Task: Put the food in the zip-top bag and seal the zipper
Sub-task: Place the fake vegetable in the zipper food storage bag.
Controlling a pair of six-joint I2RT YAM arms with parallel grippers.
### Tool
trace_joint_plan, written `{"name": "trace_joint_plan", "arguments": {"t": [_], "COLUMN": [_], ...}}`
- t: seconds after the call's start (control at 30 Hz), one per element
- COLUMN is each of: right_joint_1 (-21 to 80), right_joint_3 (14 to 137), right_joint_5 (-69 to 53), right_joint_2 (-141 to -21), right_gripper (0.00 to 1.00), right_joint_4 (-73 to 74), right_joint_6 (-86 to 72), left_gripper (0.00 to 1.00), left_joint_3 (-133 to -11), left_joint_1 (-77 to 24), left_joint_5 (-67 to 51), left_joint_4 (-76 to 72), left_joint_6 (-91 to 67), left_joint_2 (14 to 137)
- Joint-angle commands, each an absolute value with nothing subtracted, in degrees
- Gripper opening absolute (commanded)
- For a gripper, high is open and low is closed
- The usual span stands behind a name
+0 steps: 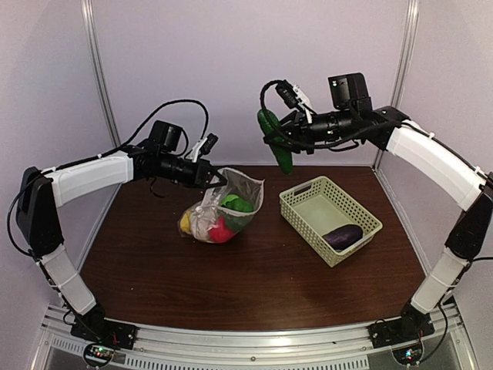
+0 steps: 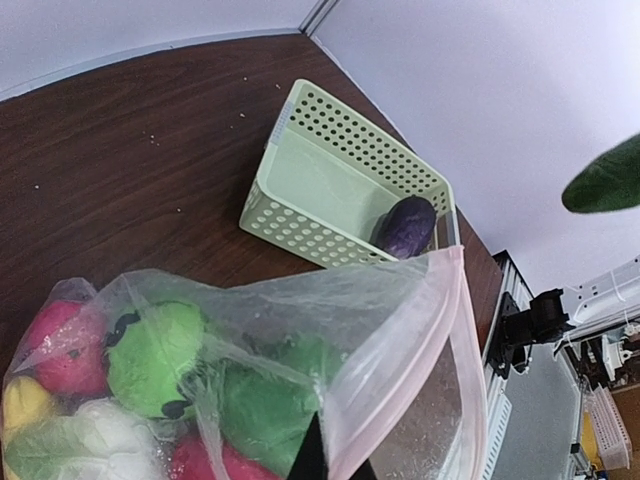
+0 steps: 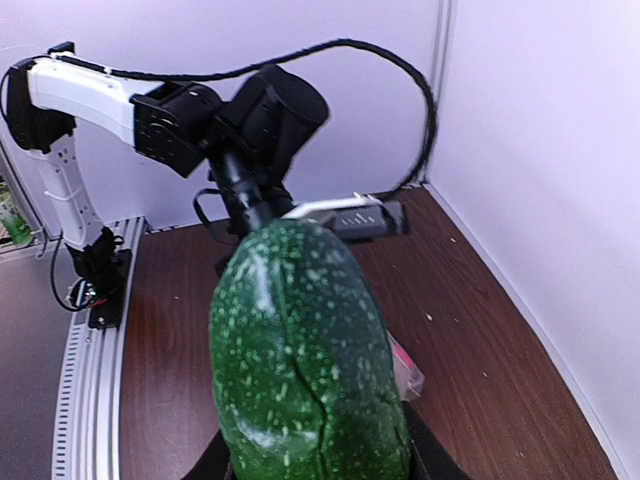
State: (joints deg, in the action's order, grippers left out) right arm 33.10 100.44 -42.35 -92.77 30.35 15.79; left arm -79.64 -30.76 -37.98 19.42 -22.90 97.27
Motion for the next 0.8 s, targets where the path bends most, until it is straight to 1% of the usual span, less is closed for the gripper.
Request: {"name": "trace_joint_plan", "arguments": {"t": [0.0, 0.17, 0.3, 0.43, 0.5, 0.63, 0.77], "right_joint_1": [37.5, 41.2, 42.3, 43.3, 44.1, 46.3, 47.4], "right_joint_3": [105.9, 112.4, 115.4, 118.4, 121.1, 126.0, 129.5], "right_joint_5": [-49.5, -51.6, -52.2, -56.3, -57.8, -56.9, -55.9], "right_joint_2": [-98.2, -104.6, -108.8, -112.7, -114.8, -118.4, -121.0], "right_gripper": [0.32, 0.34, 0.34, 0.36, 0.36, 0.38, 0.41], "right_joint_4": [26.5, 27.3, 26.6, 25.5, 27.4, 32.6, 37.9], "right_joint_6": [11.8, 14.7, 16.5, 16.2, 17.7, 23.3, 29.2], "left_gripper": [0.00, 0.00, 0.00, 0.00, 0.00, 0.00, 0.00], "left_joint_3": [-81.6, -82.1, -82.5, -82.9, -82.8, -82.7, -82.6], "left_joint_1": [-31.0, -30.9, -30.7, -30.2, -29.5, -28.1, -27.2], "left_joint_5": [-40.2, -41.5, -43.8, -45.8, -47.2, -50.5, -50.9], "left_joint_4": [19.0, 19.3, 19.5, 19.4, 19.0, 17.9, 17.7], "left_joint_6": [-21.3, -20.5, -19.8, -19.6, -20.0, -20.6, -20.5], "left_joint_2": [97.8, 97.3, 96.8, 96.0, 95.5, 94.4, 93.0]}}
